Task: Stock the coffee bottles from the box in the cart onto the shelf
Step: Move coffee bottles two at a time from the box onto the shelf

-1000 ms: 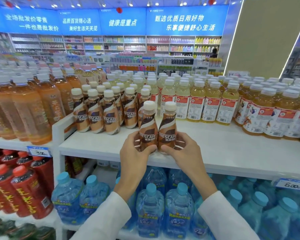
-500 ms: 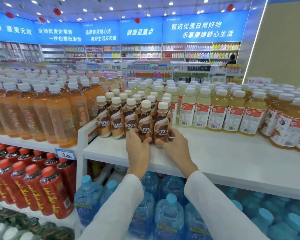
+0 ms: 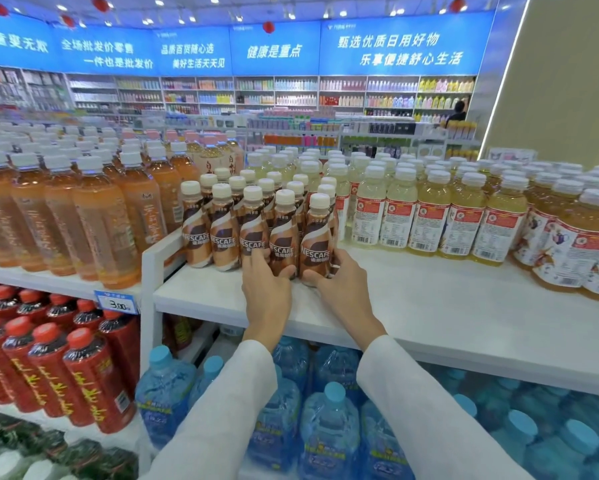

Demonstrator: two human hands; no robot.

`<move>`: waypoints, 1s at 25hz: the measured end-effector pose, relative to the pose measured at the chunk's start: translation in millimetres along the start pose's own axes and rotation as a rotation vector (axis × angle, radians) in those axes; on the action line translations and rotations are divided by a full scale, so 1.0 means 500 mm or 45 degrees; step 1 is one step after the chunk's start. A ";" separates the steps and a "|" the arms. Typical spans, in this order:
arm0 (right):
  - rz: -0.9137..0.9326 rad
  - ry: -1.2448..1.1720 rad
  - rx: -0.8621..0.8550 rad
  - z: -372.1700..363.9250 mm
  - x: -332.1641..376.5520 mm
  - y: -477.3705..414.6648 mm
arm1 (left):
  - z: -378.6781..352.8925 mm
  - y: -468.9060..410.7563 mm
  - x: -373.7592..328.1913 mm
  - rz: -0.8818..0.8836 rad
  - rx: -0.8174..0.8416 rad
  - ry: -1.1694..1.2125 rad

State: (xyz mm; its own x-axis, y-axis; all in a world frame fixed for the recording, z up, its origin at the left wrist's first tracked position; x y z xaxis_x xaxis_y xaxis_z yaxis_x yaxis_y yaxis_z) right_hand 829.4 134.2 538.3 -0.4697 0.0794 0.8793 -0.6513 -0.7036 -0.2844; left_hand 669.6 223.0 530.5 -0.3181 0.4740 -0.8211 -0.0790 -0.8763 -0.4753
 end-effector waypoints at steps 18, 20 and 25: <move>-0.015 -0.019 0.023 -0.006 -0.002 -0.001 | 0.006 0.001 0.000 -0.024 -0.064 0.007; -0.037 -0.067 0.058 -0.002 0.002 0.009 | 0.010 0.008 0.001 -0.027 -0.039 -0.004; -0.017 -0.054 0.117 0.031 0.014 0.078 | 0.061 0.059 0.011 -0.021 0.020 -0.050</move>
State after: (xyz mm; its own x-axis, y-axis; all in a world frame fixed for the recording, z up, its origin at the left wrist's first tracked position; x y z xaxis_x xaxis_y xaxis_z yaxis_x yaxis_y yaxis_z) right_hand 809.8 96.3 539.0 -0.4345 0.0606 0.8986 -0.5989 -0.7646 -0.2381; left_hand 636.6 197.2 521.9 -0.3534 0.4847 -0.8001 -0.0989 -0.8698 -0.4833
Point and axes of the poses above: each hand's wrist, its own y-axis away from the middle knuckle, its own z-axis out of the back of the hand, x = y × z, the point moved 9 cm from there along -y, towards the middle knuckle, and after that the axes turned 5 degrees about -z, right-handed, at the moved point
